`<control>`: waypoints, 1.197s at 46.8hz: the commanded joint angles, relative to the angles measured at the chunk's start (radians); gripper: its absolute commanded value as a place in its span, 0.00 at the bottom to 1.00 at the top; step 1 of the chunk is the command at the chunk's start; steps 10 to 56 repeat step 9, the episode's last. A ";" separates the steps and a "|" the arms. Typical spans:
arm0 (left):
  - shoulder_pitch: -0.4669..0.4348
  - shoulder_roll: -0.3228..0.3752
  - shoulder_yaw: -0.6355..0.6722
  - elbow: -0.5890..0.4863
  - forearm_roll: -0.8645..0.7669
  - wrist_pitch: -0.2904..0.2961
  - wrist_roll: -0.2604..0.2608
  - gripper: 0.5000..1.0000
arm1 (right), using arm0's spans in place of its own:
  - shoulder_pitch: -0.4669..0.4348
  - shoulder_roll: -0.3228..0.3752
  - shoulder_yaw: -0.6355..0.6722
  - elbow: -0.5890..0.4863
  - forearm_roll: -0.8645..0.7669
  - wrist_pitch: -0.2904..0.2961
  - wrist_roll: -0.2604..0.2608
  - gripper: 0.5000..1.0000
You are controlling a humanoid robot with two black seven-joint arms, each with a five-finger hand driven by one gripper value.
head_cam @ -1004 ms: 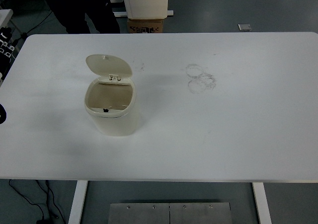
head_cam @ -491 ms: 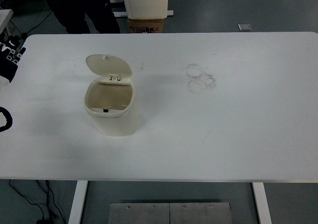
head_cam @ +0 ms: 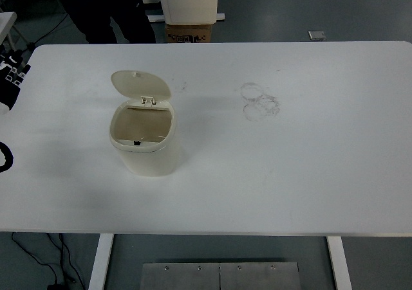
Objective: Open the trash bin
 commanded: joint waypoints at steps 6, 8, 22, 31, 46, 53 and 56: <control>-0.001 0.000 0.000 -0.001 0.000 0.000 0.001 1.00 | 0.005 0.000 -0.002 0.002 -0.003 0.000 0.003 0.98; -0.003 0.000 0.000 -0.001 0.000 0.000 0.001 1.00 | 0.005 0.000 -0.002 0.002 -0.003 0.000 0.003 0.98; -0.003 0.000 0.000 -0.001 0.002 0.000 0.001 1.00 | 0.003 0.000 -0.002 0.002 -0.003 0.002 0.004 0.98; -0.003 0.000 0.000 -0.001 0.002 0.000 0.001 1.00 | 0.003 0.000 -0.002 0.002 -0.003 0.002 0.004 0.98; -0.003 0.000 0.000 -0.001 0.002 0.000 0.001 1.00 | 0.003 0.000 -0.002 0.002 -0.003 0.002 0.004 0.98; -0.003 0.000 0.000 -0.001 0.002 0.000 0.001 1.00 | 0.003 0.000 -0.002 0.002 -0.003 0.002 0.004 0.98; -0.003 0.000 0.000 -0.001 0.002 0.000 0.001 1.00 | 0.003 0.000 -0.002 0.002 -0.003 0.002 0.004 0.98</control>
